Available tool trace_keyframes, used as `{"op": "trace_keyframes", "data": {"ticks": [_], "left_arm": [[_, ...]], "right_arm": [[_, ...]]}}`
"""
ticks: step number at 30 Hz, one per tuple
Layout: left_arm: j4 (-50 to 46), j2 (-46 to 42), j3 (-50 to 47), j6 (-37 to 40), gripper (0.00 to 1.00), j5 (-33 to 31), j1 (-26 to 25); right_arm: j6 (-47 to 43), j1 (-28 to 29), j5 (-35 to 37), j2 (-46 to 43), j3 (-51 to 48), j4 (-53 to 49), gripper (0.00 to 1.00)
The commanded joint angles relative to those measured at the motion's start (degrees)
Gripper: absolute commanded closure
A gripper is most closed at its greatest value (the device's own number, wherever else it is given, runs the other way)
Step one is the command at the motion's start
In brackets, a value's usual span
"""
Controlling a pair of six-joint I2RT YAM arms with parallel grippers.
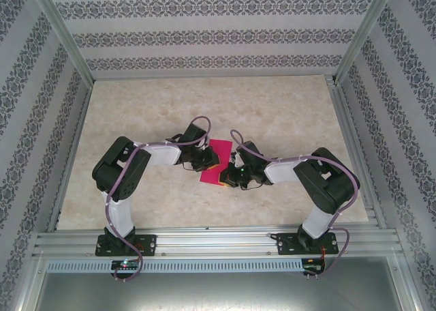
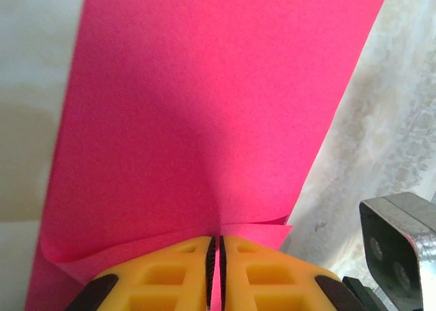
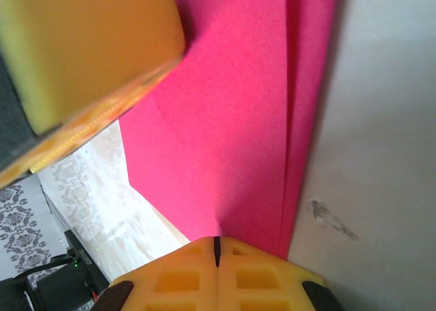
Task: Fold a paper plane with a square sheet of paper (pick it up from the middle)
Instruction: Fold the triangle a second time at the center of the table.
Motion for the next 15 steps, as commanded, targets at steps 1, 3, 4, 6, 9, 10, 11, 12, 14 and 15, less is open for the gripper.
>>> {"op": "trace_keyframes", "data": {"ticks": [1,3,4,6,9,10,11,12,14,15], "left_arm": [[-0.45,0.77,-1.16,1.65,0.84,-5.17,3.37],[-0.02,0.92,-0.98,2.19,0.84,-4.77,3.86],[0.03,1.06,-0.88,2.43,0.84,-4.67,4.19],[0.13,1.30,-0.73,2.87,0.84,-4.51,4.73],[0.63,1.58,-0.81,3.31,0.83,-4.18,5.72],[0.82,1.68,-0.79,3.55,0.83,-4.27,6.04],[0.84,1.92,-0.73,3.83,0.83,-4.31,6.35],[0.93,2.08,-0.67,3.99,0.83,-4.16,6.57],[1.32,2.28,-0.57,4.39,0.83,-3.58,7.18],[1.34,2.28,-0.50,4.58,0.83,-3.61,7.50]], "right_arm": [[-1.44,-0.08,4.52,2.62,-1.79,-9.77,1.00],[-1.77,-0.04,4.36,2.64,-1.54,-10.01,1.00],[-1.86,-0.04,4.28,2.64,-1.40,-10.20,1.00],[-2.14,-0.14,4.24,2.64,-1.20,-10.39,1.00],[-2.63,-0.20,3.79,2.80,-0.74,-10.68,1.00],[-2.73,-0.28,3.59,2.82,-0.60,-10.69,1.00],[-2.81,-0.22,3.56,2.89,-0.48,-10.73,1.00],[-2.97,-0.22,3.32,2.91,-0.34,-10.81,1.00],[-3.21,-0.22,3.09,2.91,-0.12,-10.99,1.00],[-3.25,-0.22,3.04,2.91,-0.09,-11.05,1.00]]}}
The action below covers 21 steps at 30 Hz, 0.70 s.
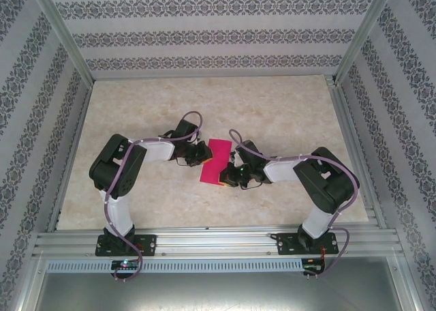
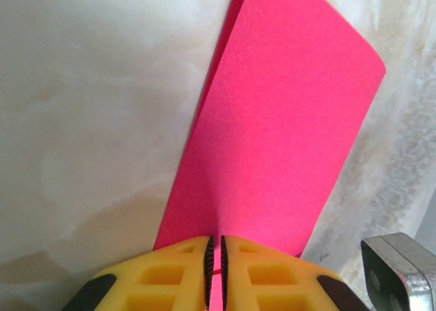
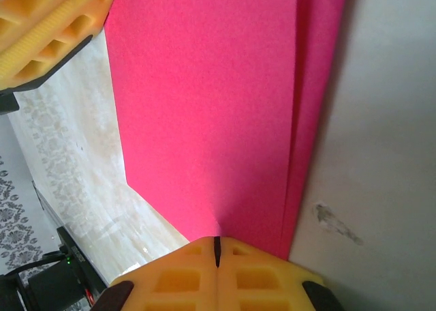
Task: Fold a paper plane with a square sheet of paper (pick it up from the middle)
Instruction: Fold the triangle a second time at the center of the table.
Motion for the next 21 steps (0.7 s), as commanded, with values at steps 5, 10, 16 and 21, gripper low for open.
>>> {"op": "trace_keyframes", "data": {"ticks": [5,10,16,21], "left_arm": [[-0.37,1.85,0.38,3.86,0.83,-4.27,4.13],[-2.24,0.13,1.67,5.32,0.82,-3.09,5.92],[-3.00,-4.41,2.06,5.87,0.80,-0.24,5.83],[-1.08,-7.47,-0.24,6.12,0.79,3.89,2.90]], "right_arm": [[-1.63,-0.37,2.92,2.60,-1.34,-9.01,1.00],[-3.25,-0.54,2.32,2.62,-0.24,-10.16,1.00],[-8.10,-0.95,0.72,3.00,2.68,-13.64,1.00],[-11.86,-1.90,-0.47,3.39,5.41,-17.61,1.00]]}}
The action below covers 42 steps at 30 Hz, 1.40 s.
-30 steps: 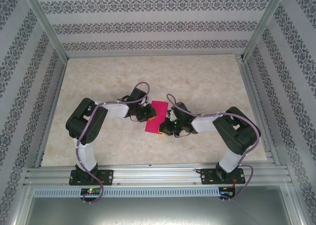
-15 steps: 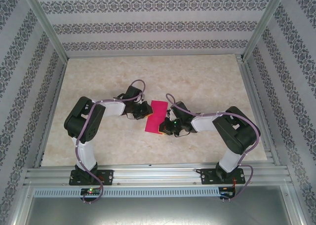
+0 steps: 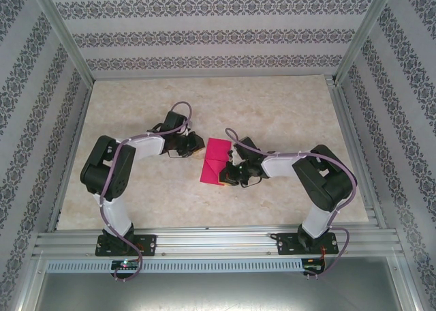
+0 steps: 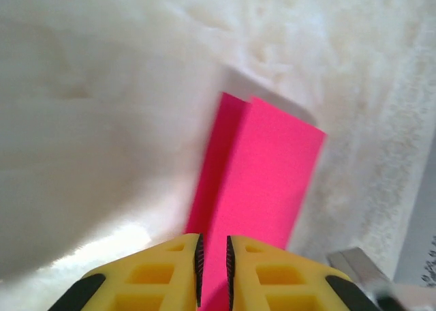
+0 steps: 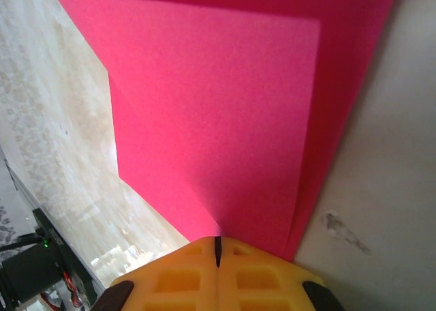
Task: Fold a paper plane with a square sheet of paper (pick it up from the middle)
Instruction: Fold the triangle a second time at the center of the table.
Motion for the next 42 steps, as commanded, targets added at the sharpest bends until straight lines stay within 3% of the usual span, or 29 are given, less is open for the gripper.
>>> {"op": "trace_keyframes", "data": {"ticks": [1,6,11,17,21,34,42], "left_arm": [[0.78,-2.49,-1.17,2.20,0.80,3.78,-3.00],[1.50,0.24,-1.46,2.40,0.82,4.43,-6.95],[4.44,3.90,-2.53,0.98,0.82,3.84,-7.09],[-0.75,5.88,-1.58,2.64,0.85,-2.82,-7.09],[-0.86,6.27,-1.66,3.17,0.85,-2.19,-7.09],[-1.31,6.34,-1.27,3.07,0.85,-1.75,-7.02],[-1.39,6.87,-1.52,2.76,0.88,-1.90,-7.12]], "right_arm": [[-4.13,-1.15,0.65,2.06,0.58,-8.56,1.00],[-3.97,-1.33,0.77,1.89,0.71,-8.61,1.00],[-3.22,-1.43,0.86,1.32,-0.10,-7.66,1.00],[-1.23,-1.51,-0.38,-4.20,-0.28,-5.03,0.99],[0.87,-1.35,0.05,-7.43,0.86,-3.77,0.97],[3.74,1.03,1.98,3.85,9.90,-3.11,0.98],[3.42,0.51,2.29,7.84,9.79,-4.56,0.98]]}}
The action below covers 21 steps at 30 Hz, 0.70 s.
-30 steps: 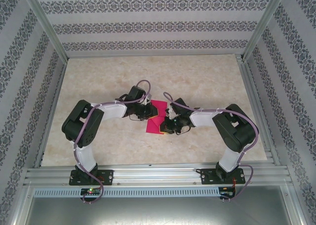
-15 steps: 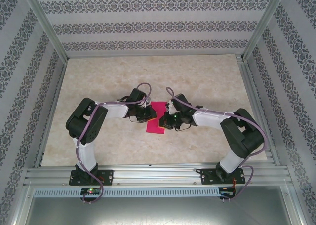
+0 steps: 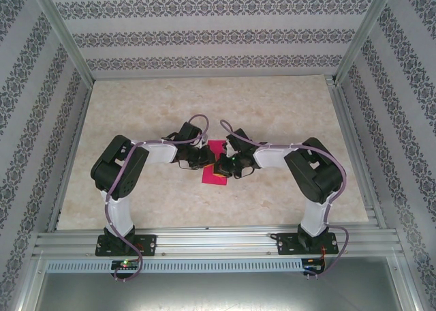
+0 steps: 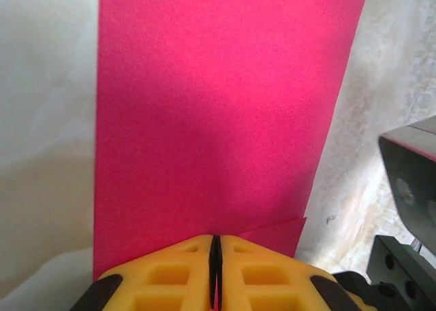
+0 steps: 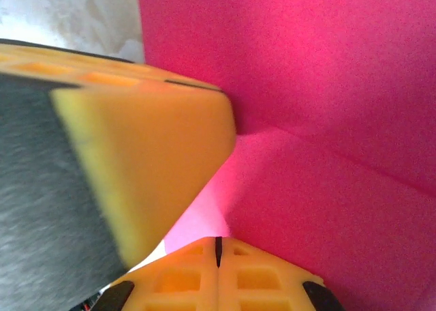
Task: Fold a paper plane with a square sheet of paper (pick it up from the middle)
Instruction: Fold the triangle a second time at the center of the table.
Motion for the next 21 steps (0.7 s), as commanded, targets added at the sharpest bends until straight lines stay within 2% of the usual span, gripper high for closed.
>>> {"op": "trace_keyframes", "data": {"ticks": [1,12,21], "left_arm": [[-3.11,2.01,-0.21,1.21,0.89,-3.56,0.28],[-1.91,2.94,-3.18,-1.04,0.98,-6.35,1.33],[-1.22,3.04,-4.29,-1.27,0.98,-6.36,2.09]], "right_arm": [[-0.04,-0.11,1.39,1.53,-0.16,-1.99,0.98],[2.12,-1.49,-2.19,-0.06,-7.76,3.32,0.96],[0.72,-1.99,-2.23,-3.86,-11.89,2.96,0.94]]}}
